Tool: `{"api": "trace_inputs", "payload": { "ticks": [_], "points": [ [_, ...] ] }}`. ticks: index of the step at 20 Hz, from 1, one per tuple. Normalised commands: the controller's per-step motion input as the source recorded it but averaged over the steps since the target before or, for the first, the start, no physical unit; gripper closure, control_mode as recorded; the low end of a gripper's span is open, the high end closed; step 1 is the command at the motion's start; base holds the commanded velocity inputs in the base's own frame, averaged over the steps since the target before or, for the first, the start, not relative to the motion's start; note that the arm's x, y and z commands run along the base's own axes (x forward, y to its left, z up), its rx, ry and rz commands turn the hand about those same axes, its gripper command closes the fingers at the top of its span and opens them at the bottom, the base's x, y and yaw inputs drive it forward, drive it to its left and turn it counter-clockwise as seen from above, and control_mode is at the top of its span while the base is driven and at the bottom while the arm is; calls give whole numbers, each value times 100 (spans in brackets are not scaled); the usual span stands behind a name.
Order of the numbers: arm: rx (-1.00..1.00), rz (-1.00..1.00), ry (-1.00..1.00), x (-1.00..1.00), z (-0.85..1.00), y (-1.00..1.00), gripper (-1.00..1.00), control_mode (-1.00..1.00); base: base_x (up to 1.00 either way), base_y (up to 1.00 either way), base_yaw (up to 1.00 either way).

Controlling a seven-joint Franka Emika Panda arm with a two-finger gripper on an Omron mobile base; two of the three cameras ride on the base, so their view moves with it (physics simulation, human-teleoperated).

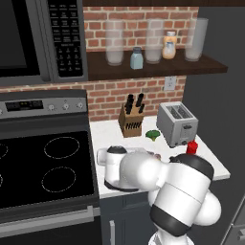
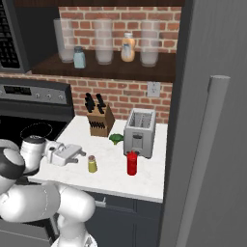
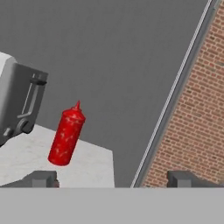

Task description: Put the shaker and condiment bottle from the counter next to their counterparts in the cabinet.

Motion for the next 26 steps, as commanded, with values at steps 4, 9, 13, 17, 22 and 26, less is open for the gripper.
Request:
{"api": "trace_inputs", "payload": {
  "ticks": [4, 9, 13, 17, 22, 26],
  "points": [
    [0, 0, -11, 0, -21, -8, -100, -100, 0, 0, 0],
    [0, 0, -9, 0, -12, -3, -100, -100, 0, 0, 0],
    [0, 0, -4, 2, -4, 0, -100, -100, 0, 0, 0],
    [0, 0, -1, 11, -1, 0, -100, -100, 0, 0, 0],
    [0, 0, 0, 14, 0, 0, -100, -100, 0, 0, 0],
    [0, 0, 0, 22, 0, 0, -100, -100, 0, 0, 0]
  ]
}}
